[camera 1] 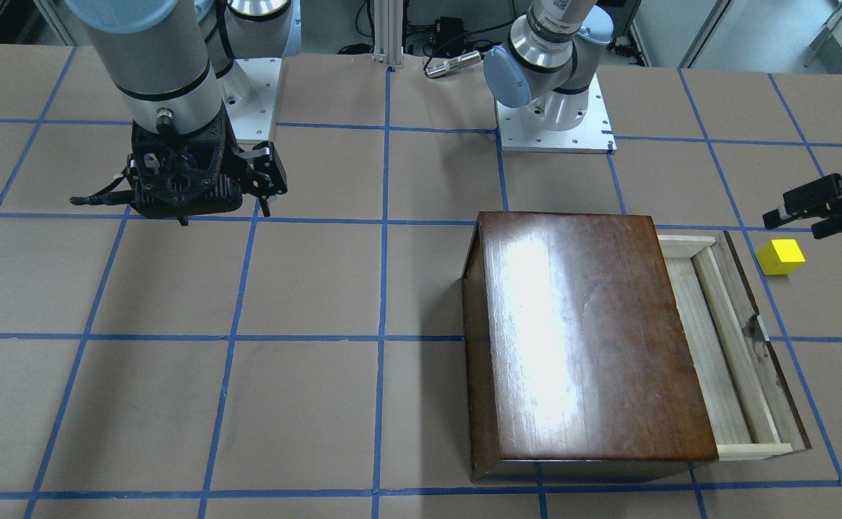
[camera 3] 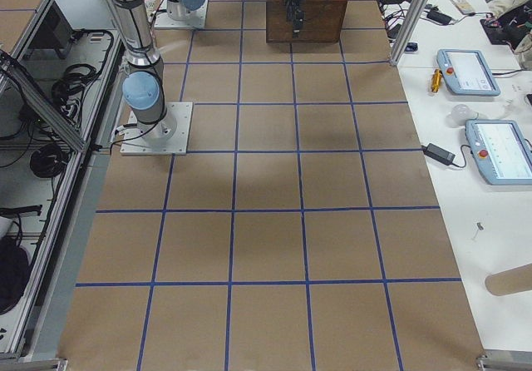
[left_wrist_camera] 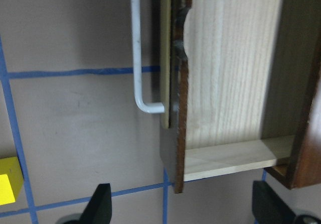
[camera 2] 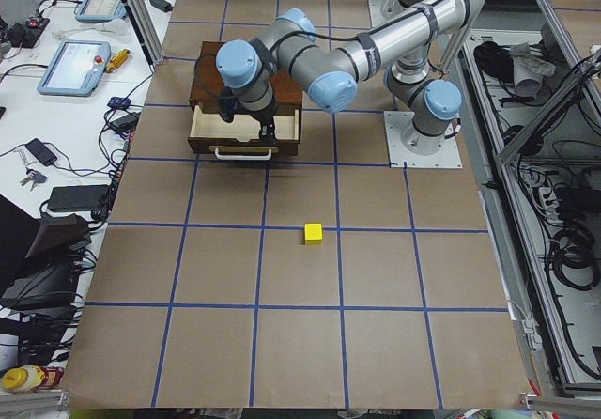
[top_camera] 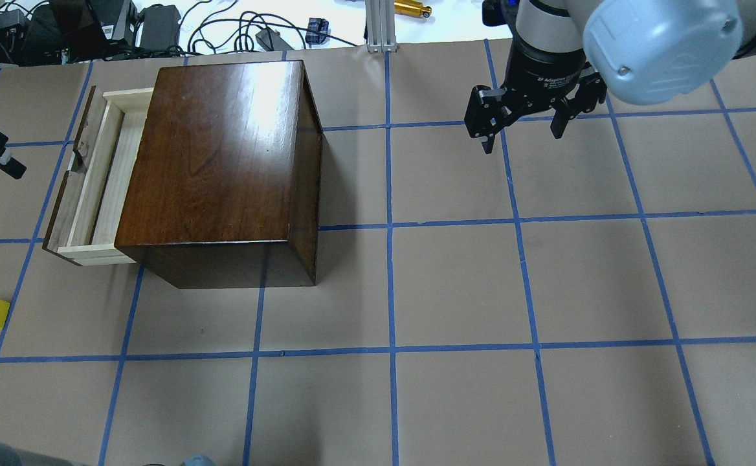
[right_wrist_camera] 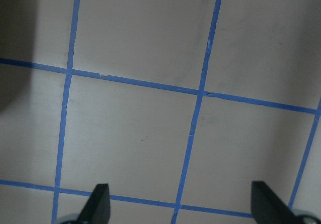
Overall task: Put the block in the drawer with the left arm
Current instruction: 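Release the handle and raise the left gripper over the cabinet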
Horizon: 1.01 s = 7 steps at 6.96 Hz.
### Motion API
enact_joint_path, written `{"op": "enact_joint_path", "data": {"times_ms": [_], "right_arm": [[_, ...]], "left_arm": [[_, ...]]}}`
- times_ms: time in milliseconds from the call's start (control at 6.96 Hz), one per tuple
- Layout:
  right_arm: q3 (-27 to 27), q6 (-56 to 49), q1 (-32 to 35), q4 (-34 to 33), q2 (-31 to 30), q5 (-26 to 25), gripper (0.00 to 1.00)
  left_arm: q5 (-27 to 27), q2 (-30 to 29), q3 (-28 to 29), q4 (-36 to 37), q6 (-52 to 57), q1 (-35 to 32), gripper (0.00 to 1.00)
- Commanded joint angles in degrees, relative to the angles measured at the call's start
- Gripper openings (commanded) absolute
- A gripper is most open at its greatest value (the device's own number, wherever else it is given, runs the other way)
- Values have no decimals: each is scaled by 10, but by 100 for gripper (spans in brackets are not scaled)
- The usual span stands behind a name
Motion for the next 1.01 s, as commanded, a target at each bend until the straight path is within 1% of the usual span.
{"op": "enact_joint_path", "data": {"times_ms": [0,144,431,574,718,862], "right_arm": [[0,1,0,0,0,0,100],[0,1,0,0,0,0,100],[0,0,0,0,0,0,100],[0,0,0,0,0,0,100],[0,1,0,0,0,0,100],[0,0,0,0,0,0,100]], "left_arm": [[3,45,-3,-9,-128,-98,100],[0,63,0,-4,-216,-143,100],[3,77,-2,54,-345,-258,100],[16,86,-6,65,-353,-289,100],[44,87,-18,92,-357,-304,100],[42,91,-45,136,-356,-313,100]]}}
